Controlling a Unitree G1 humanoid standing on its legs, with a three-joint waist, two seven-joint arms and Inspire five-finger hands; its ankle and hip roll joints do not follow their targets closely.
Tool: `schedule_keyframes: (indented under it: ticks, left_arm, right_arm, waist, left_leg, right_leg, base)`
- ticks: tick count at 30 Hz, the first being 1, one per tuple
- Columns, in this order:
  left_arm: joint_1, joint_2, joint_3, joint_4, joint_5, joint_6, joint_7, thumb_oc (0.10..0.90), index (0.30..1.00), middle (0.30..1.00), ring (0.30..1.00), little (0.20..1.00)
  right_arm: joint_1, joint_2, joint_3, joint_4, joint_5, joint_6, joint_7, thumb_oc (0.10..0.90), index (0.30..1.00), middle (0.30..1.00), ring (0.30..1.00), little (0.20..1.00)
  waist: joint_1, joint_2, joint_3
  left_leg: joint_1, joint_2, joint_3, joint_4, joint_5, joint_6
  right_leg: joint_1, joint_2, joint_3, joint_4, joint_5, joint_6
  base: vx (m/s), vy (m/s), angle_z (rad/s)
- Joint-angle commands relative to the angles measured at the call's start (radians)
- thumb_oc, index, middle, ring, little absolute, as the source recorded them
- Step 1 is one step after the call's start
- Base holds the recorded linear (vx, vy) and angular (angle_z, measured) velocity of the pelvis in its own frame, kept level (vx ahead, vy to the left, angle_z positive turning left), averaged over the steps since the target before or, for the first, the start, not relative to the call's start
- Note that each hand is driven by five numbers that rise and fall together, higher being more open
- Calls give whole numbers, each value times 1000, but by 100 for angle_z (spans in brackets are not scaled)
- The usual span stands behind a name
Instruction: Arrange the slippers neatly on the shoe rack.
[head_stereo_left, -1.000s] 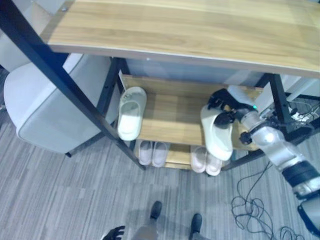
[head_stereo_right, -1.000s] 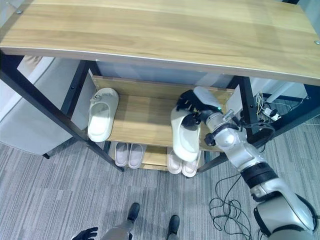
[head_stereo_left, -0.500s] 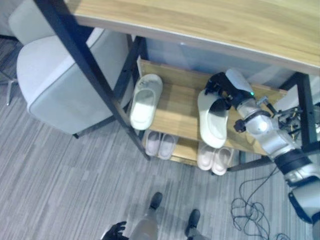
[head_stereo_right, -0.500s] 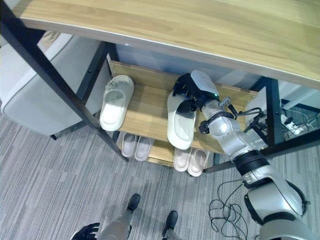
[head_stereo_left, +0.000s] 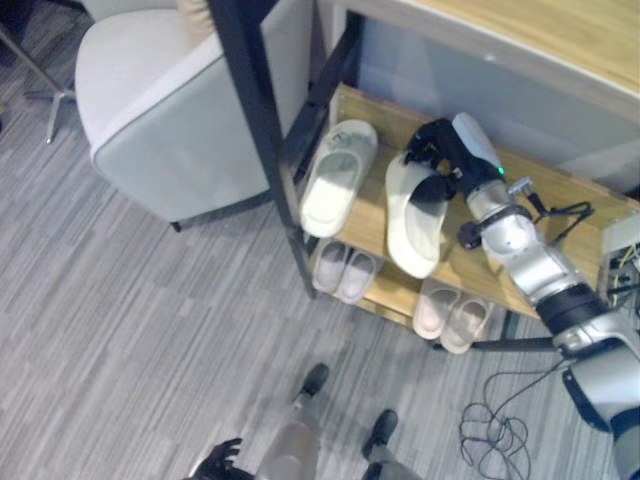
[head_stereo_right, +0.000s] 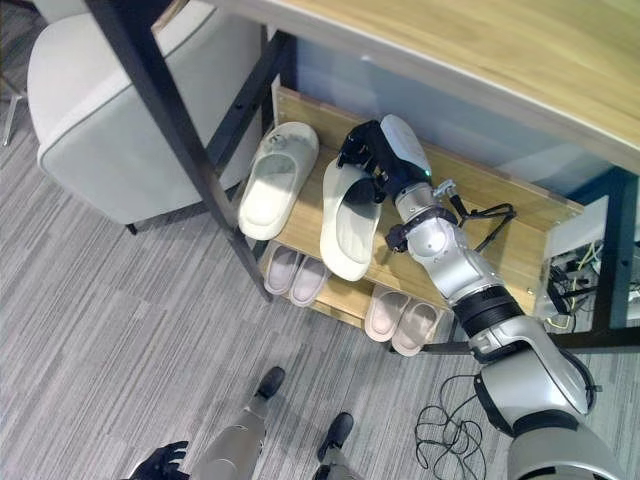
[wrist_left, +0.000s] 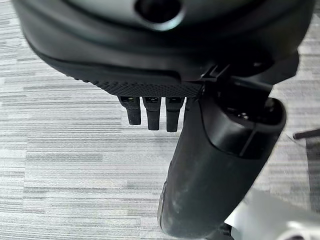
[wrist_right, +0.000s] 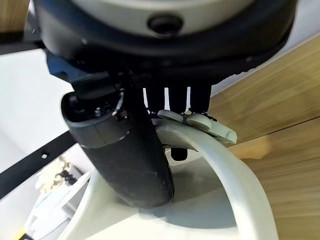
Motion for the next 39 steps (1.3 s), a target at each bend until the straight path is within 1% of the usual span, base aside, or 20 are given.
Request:
schedule_keyframes:
  ticks: [1, 2, 3, 4, 5, 6, 7, 11, 14, 18, 23, 26, 31, 34, 35, 39]
  left_arm:
    - [-7, 64, -33, 66, -2, -8, 16, 800, 900, 900, 900, 900]
    - [-21, 71, -44, 63, -6, -8, 14, 800, 900, 900, 900, 900]
    - [-24, 73, -43, 61, -10, -8, 14, 800, 900, 900, 900, 900]
    - [-29, 77, -44, 58, -19, -9, 13, 800, 900, 900, 900, 900]
    - [-29, 77, -44, 56, -24, -10, 14, 800, 900, 900, 900, 900]
    - [-29, 78, -42, 55, -26, -9, 15, 800, 900, 900, 900, 900]
    - [-31, 79, -37, 55, -36, -9, 15, 800, 900, 900, 900, 900]
    - [-24, 75, -34, 58, -39, -4, 13, 800, 900, 900, 900, 900]
    - [-12, 68, -50, 64, -18, -4, 9, 800, 900, 900, 900, 900]
    - [-19, 66, -48, 68, -22, 0, 6, 800, 900, 900, 900, 900]
    - [-21, 63, -29, 73, -36, 5, 5, 800, 900, 900, 900, 900]
    - [-31, 62, -21, 80, -43, 12, 2, 800, 900, 900, 900, 900]
    - [-37, 67, -10, 88, -45, 17, 3, 800, 900, 900, 900, 900]
    - [-40, 71, -3, 97, -40, 18, 0, 800, 900, 900, 900, 900]
    - [-40, 71, -3, 97, -40, 18, 0, 800, 900, 900, 900, 900]
    - [-38, 79, 5, 101, -36, 19, -6, 800, 900, 900, 900, 900]
  right_arm:
    - [-159, -39, -40, -1, 48, -61, -87, 400, 300, 300, 300, 300]
    - [-187, -48, -19, 37, 39, -54, -92, 400, 300, 300, 300, 300]
    - [-194, -53, -13, 49, 35, -50, -94, 450, 375, 375, 375, 375]
    - [-212, -59, -12, 85, 32, -43, -105, 483, 425, 425, 425, 425]
    - [-221, -66, -5, 114, 14, -33, -113, 800, 900, 900, 900, 900]
    - [-224, -70, -1, 129, 3, -27, -116, 800, 900, 900, 900, 900]
    - [-226, -77, 3, 136, -9, -20, -119, 800, 900, 900, 900, 900]
    - [-226, -72, 8, 154, -39, -3, -123, 800, 900, 900, 900, 900]
    - [-233, -56, 17, 194, -25, 3, -102, 800, 900, 900, 900, 900]
    - [-228, -45, 23, 187, -4, 6, -86, 800, 900, 900, 900, 900]
    - [-229, -32, 51, 193, -60, 27, -71, 800, 900, 900, 900, 900]
    - [-213, -17, 56, 175, -55, 32, -45, 800, 900, 900, 900, 900]
    - [-199, -5, 67, 157, -51, 35, -19, 800, 900, 900, 900, 900]
    - [-187, 7, 77, 150, -36, 32, 12, 800, 900, 900, 900, 900]
    - [-187, 7, 77, 150, -36, 32, 12, 800, 900, 900, 900, 900]
    - [-188, 1, 105, 140, -27, 34, 46, 800, 900, 900, 900, 900]
  waist:
    - [3, 1, -51]
    - [11, -5, -45]
    - [12, -7, -45]
    - [19, -10, -44]
    - [20, -12, -45]
    - [23, -12, -44]
    - [17, -15, -48]
    - [12, -17, -52]
    - [6, -17, -57]
    - [-4, -17, -63]
    - [-17, -24, -74]
    - [-30, -32, -83]
    - [-41, -46, -89]
    - [-47, -59, -100]
    - [-47, -59, -100]
    - [-55, -75, -110]
  left_leg:
    - [48, -10, -54, 10, -95, 9]
    - [27, -17, -64, 32, -103, 8]
    - [22, -19, -68, 35, -105, 7]
    - [15, -23, -78, 40, -107, 7]
    - [12, -26, -85, 39, -108, 7]
    - [17, -24, -87, 39, -113, 6]
    - [12, -28, -91, 36, -107, 8]
    - [17, -28, -92, 35, -111, 11]
    - [27, -27, -88, 36, -117, 15]
    - [38, -24, -81, 35, -121, 16]
    - [55, -19, -73, 24, -123, 18]
    - [64, -15, -72, 18, -123, 17]
    - [79, -12, -69, 8, -124, 19]
    - [94, -10, -70, -8, -121, 19]
    - [94, -10, -70, -8, -120, 19]
    - [107, -4, -69, -19, -119, 20]
  right_leg:
    - [52, -55, 33, 1, -27, 73]
    - [53, -58, 21, 1, -27, 74]
    - [53, -58, 16, 1, -27, 74]
    - [57, -58, 6, 1, -28, 75]
    - [58, -59, -3, 1, -28, 75]
    - [61, -56, -3, 1, -31, 73]
    - [59, -59, -9, 1, -28, 76]
    - [60, -59, -9, 1, -27, 75]
    - [62, -60, 0, 1, -24, 75]
    - [63, -60, 8, 1, -24, 74]
    - [67, -60, 12, 1, -24, 72]
    - [68, -59, 14, 1, -25, 72]
    - [71, -57, 20, 1, -24, 70]
    - [74, -54, 21, 1, -26, 69]
    - [74, -54, 21, 1, -26, 69]
    - [75, -54, 26, 1, -21, 71]
  base:
    - [16, 8, 16]
    - [23, 10, 17]
    - [35, 8, 21]
    - [27, -1, 25]
    - [34, -4, 27]
    - [16, 12, 13]
    - [12, 16, 8]
    - [4, 6, 4]
    - [0, 0, 0]
    - [0, 0, 0]
    - [-6, 8, -3]
    - [-19, 16, -6]
    - [-7, 0, -2]
    - [-16, 10, -4]
    - [0, 0, 0]
    - [0, 0, 0]
